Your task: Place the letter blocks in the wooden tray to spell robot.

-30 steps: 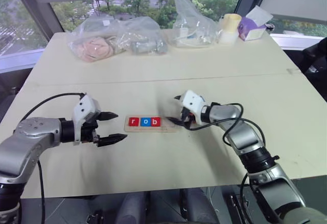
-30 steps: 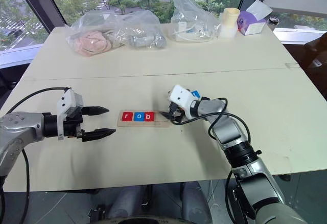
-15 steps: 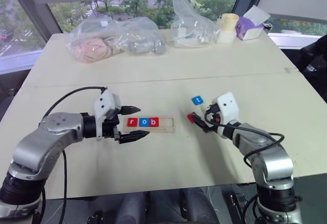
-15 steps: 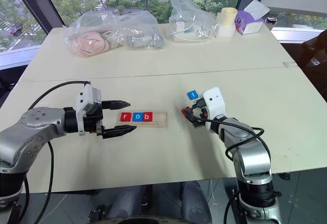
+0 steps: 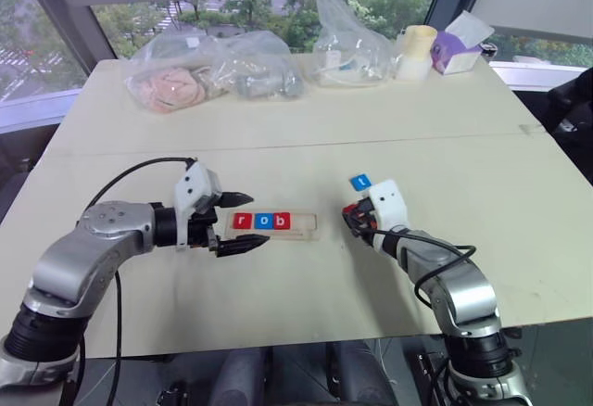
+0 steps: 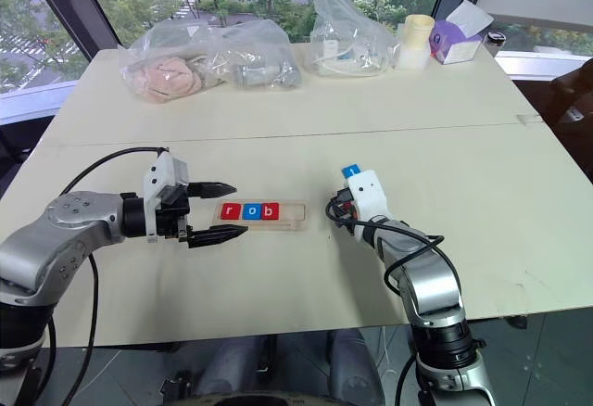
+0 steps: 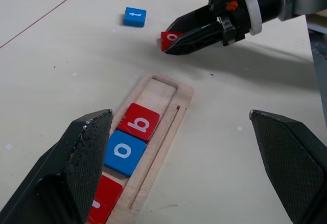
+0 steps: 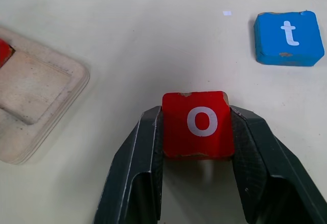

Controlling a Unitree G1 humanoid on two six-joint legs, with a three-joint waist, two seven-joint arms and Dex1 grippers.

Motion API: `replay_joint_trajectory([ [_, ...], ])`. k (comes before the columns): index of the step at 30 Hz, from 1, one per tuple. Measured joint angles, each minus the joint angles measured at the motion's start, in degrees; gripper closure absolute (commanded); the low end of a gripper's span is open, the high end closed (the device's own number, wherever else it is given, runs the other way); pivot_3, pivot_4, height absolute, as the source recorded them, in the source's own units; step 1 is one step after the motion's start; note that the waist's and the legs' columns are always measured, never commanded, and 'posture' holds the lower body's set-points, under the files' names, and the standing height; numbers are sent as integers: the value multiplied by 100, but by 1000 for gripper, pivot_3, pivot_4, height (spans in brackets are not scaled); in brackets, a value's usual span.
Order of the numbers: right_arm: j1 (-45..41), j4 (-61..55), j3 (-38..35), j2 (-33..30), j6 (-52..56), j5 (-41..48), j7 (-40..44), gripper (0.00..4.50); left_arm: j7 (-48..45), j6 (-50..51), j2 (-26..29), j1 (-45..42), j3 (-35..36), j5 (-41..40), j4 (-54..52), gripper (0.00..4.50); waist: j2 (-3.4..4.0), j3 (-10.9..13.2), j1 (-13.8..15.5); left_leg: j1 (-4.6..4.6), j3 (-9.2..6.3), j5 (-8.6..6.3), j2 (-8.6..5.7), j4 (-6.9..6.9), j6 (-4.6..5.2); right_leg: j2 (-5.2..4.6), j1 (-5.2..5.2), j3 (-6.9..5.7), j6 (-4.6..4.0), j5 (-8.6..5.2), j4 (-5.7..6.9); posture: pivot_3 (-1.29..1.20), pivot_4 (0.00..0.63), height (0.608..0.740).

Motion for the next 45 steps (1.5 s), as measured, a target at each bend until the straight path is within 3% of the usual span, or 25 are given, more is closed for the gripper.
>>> replay_joint_trajectory([
  [7,635,-1478,-233,884,1538,190,-631,3308,79,-8,-76,16,-46,11,-31,0,0,0,5,-5,-8,0,0,1,0,-1,-3,-1,2,-2,1,0,150,740],
  [11,358,-2038,-632,1218,2667,183,-913,3308,43,-58,-95,12,-163,85,24,0,0,-1,4,-4,-8,-1,0,-2,-1,-2,-5,-2,1,-2,0,0,150,740],
  [17,151,-2241,-642,1352,3275,186,-1060,331,-20,-76,-101,-40,-171,123,95,0,0,-1,-4,-7,-7,-1,1,-4,-1,-2,-10,-2,1,-2,-2,0,150,740],
  [18,144,-2240,-627,1348,3318,192,-1059,43,-36,-79,-100,-43,-172,138,102,0,0,-1,-5,-8,-6,-1,1,-4,-1,-2,-10,-2,1,-2,-3,0,150,740],
  [22,113,-2233,-629,1179,3154,264,-910,43,-68,-106,-99,-46,-175,198,114,0,0,0,-4,-11,-6,-1,0,-4,-1,-4,-9,-2,1,-2,-10,0,150,740],
  [25,159,-2155,-750,817,2372,475,-394,43,-98,-108,-99,-67,-182,206,115,0,1,0,-4,-13,-4,-1,0,-4,-1,-3,-7,-4,2,-2,-17,0,150,740],
  [29,427,-1621,-980,-880,236,784,1284,43,-415,-100,125,-97,-180,181,129,0,0,1,-3,-15,1,-2,-3,-3,0,-5,13,-11,6,-1,-55,0,150,740],
  [34,1107,-102,-1101,-2023,-2390,817,3087,43,-1052,-128,660,-229,-227,183,154,0,0,2,1,-15,18,-4,0,-11,5,-3,14,-16,6,-1,-59,0,150,740],
  [40,740,1514,-745,-2692,-4221,685,4461,43,-1298,-5,910,-255,-213,41,-211,0,-5,6,-24,-9,23,-4,8,4,6,1,18,-8,1,5,-51,0,150,740],
  [45,119,2553,-220,-2734,-5074,464,5040,43,-1089,215,905,-267,-150,-124,-497,0,-7,7,3,-10,22,-4,10,3,6,4,20,-12,1,5,-51,0,150,740],
])
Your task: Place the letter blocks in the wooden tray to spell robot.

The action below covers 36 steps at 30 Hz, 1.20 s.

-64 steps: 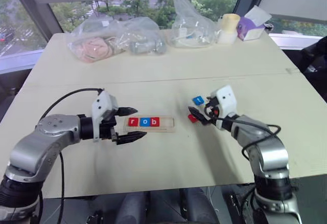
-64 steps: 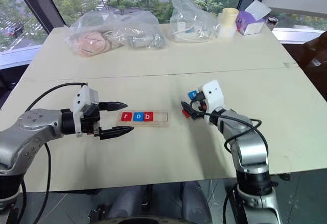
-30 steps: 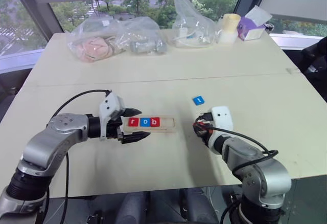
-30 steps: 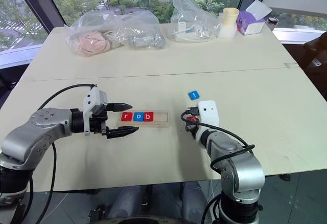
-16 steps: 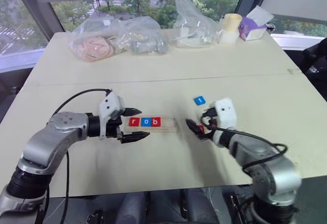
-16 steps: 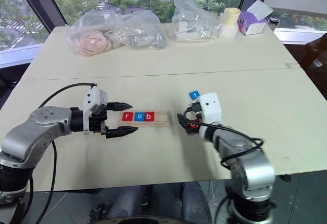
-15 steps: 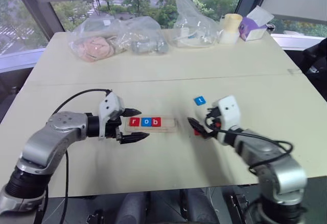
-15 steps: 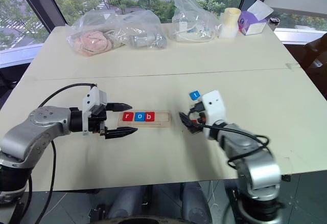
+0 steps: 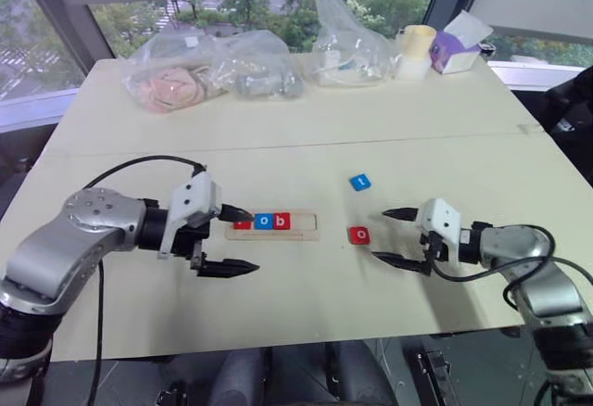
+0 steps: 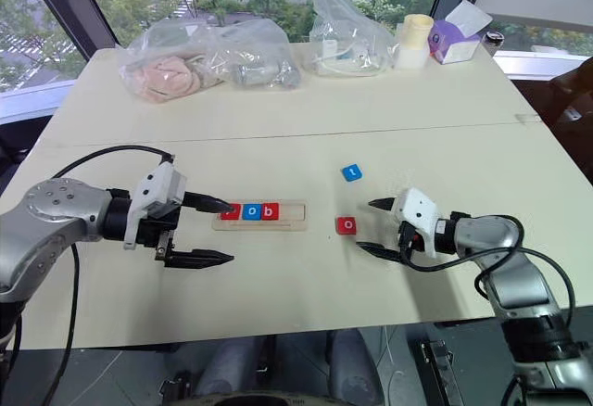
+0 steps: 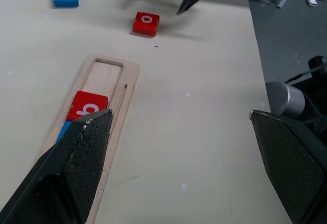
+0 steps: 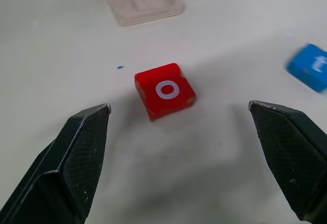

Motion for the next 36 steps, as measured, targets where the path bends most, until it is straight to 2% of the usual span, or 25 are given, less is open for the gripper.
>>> replay_joint_trajectory([
  [3,-358,601,266,87,-376,-98,281,43,109,42,2,131,39,-47,-32,0,0,0,3,0,0,0,-2,0,0,0,0,1,2,0,0,0,150,740],
  [4,-498,839,368,155,-529,-155,360,275,135,41,5,209,48,-49,-43,0,0,0,-4,0,0,0,-2,0,0,0,0,1,1,1,0,0,150,740],
  [6,-721,1207,460,300,-778,-166,517,960,169,45,9,333,52,-54,-63,0,-1,1,-21,5,0,0,0,0,0,3,1,2,1,1,5,0,150,740],
  [10,-931,1539,527,461,-974,-161,659,3048,221,56,110,603,209,-71,-139,0,0,1,-11,11,-6,0,2,1,-1,4,1,6,0,1,15,0,150,740],
  [11,-949,1544,527,472,-974,-161,658,3398,231,54,153,674,260,-67,-135,0,0,1,-8,12,-7,0,2,1,-1,4,1,6,0,1,15,0,150,740],
  [15,-967,1544,532,505,-922,-164,643,3392,310,40,185,840,306,-61,-127,0,0,1,14,12,-9,0,1,1,-1,1,2,10,0,1,14,0,150,740],
  [18,-1074,1206,532,576,-271,-67,511,3392,350,-2,228,977,473,-32,53,0,1,2,-3,12,-11,0,2,1,-1,1,-4,12,-1,1,22,0,150,740],
  [24,-1906,295,807,916,701,-160,-9,3392,357,-168,391,990,741,118,389,0,2,2,13,18,-10,0,8,-10,-2,9,-12,14,-2,-2,32,0,150,740],
  [30,-2207,648,1624,1250,352,-796,-85,3392,444,-207,296,946,697,160,418,0,0,2,3,8,-5,0,-5,-2,-3,-4,-10,16,0,1,19,0,150,740],
  [36,-2483,977,1904,1282,189,-1179,-71,3392,622,-78,213,973,661,103,195,0,0,2,-8,9,-8,1,-4,-3,-3,-1,-11,15,1,2,22,0,150,740],
])
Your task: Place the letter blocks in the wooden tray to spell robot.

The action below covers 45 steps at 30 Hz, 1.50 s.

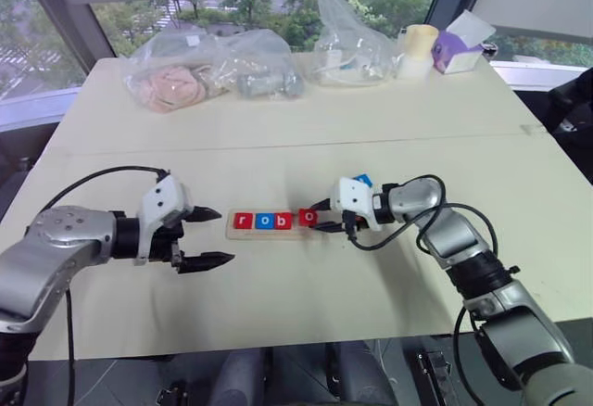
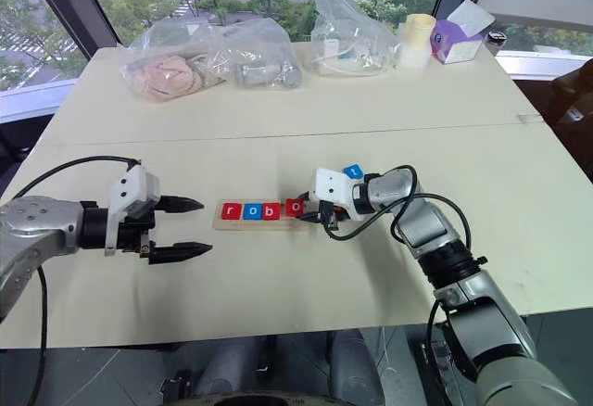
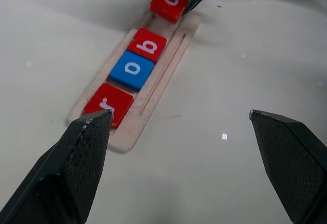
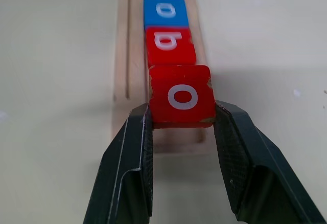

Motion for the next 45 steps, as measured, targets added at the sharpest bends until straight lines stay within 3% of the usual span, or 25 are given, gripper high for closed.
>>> replay_joint_trajectory([
  [9,-39,112,124,222,-7,-125,10,3392,170,95,-107,30,-4,-38,-108,0,0,0,-8,5,0,0,0,1,0,2,0,0,0,0,10,0,150,740],
  [15,-147,254,125,347,-15,-216,-116,358,217,95,-174,29,-12,-34,-109,0,0,0,-7,7,0,1,-1,1,-1,2,0,0,0,0,14,0,150,740],
  [16,-172,263,116,355,-17,-224,-168,44,221,95,-176,29,-13,-34,-109,0,0,0,-7,7,0,1,-1,1,-1,2,0,0,0,0,14,0,150,740],
  [27,-183,-130,-456,330,434,-23,-577,44,316,96,-262,0,-69,-35,-109,0,0,0,0,7,-1,1,-1,1,-2,1,0,1,0,-1,17,0,150,740],
  [36,179,-798,-2276,625,2756,388,-2785,44,900,276,-1067,-658,162,-511,-58,0,-2,-2,22,8,-8,2,-6,3,-3,-1,0,1,-1,-1,31,0,150,740],
  [40,805,-816,-2336,827,3173,409,-3284,44,1218,-143,-1504,-1032,74,-200,339,0,-1,-1,-3,11,8,3,-17,4,-2,1,-1,4,0,-1,36,0,150,740],
  [45,715,-755,-2360,1144,3477,385,-3996,44,1167,-282,-1605,-1154,-211,-16,525,0,1,0,-36,18,10,3,-14,-1,-1,8,-6,8,4,1,45,0,150,740],
])
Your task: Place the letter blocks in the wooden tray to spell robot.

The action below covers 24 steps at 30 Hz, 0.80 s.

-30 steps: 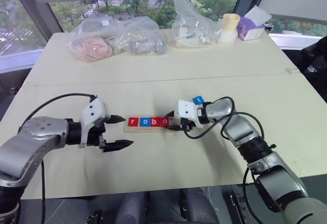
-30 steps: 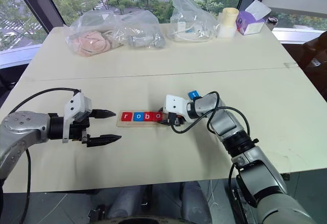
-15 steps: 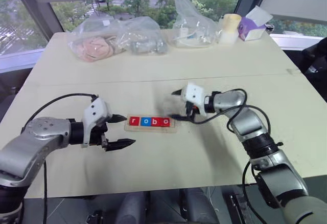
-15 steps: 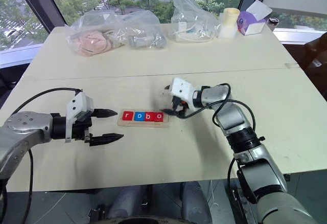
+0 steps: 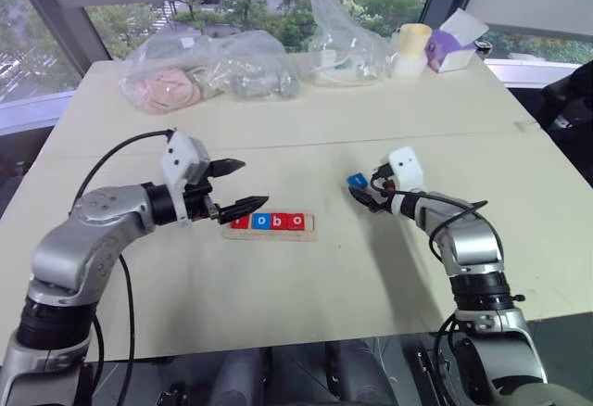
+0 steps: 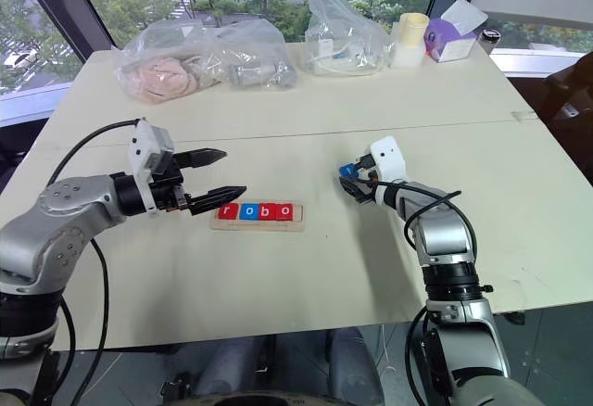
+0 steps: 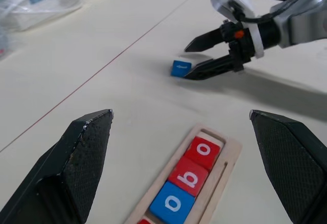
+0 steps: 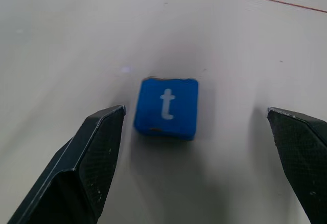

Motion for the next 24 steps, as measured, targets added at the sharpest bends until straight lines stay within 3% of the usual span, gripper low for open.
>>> replay_joint_trajectory([
  [3,-30,8,2,252,51,-52,-426,44,-1,-69,-27,15,-131,148,51,0,-1,0,17,0,0,0,0,1,0,0,1,0,-2,-1,0,0,150,740],
  [4,-31,51,3,335,54,-57,-551,271,-4,-112,-29,49,-221,209,47,0,0,-1,23,0,0,0,-1,1,0,-2,1,1,-2,-1,0,0,150,740],
  [8,-25,142,52,436,9,-68,-832,1666,-16,-138,-45,335,-443,351,31,0,-2,-1,31,-1,-3,0,1,3,0,-4,4,3,-4,-3,-1,0,150,740],
  [9,-19,131,89,439,3,-72,-853,2316,-16,-148,-43,371,-443,376,30,0,-2,-2,29,0,-4,0,1,3,0,-4,4,3,-4,-3,-1,0,150,740],
  [12,-3,57,222,438,-5,-122,-918,3293,-19,-157,-40,403,-443,427,30,0,-2,-2,26,0,-7,0,1,2,0,-3,4,3,-4,-3,-1,0,150,740],
  [17,108,-340,206,519,321,-219,-1314,3273,-24,-161,-37,444,-448,491,-42,0,-2,-1,37,-2,-13,0,4,1,0,-4,3,3,-3,-4,-1,0,150,740],
  [24,1131,-3437,-659,2092,3435,-140,-2261,3273,-361,-254,349,798,-720,730,-455,0,6,-5,38,-5,-26,0,12,-3,-1,-3,-5,-1,-7,-7,1,0,150,740],
])
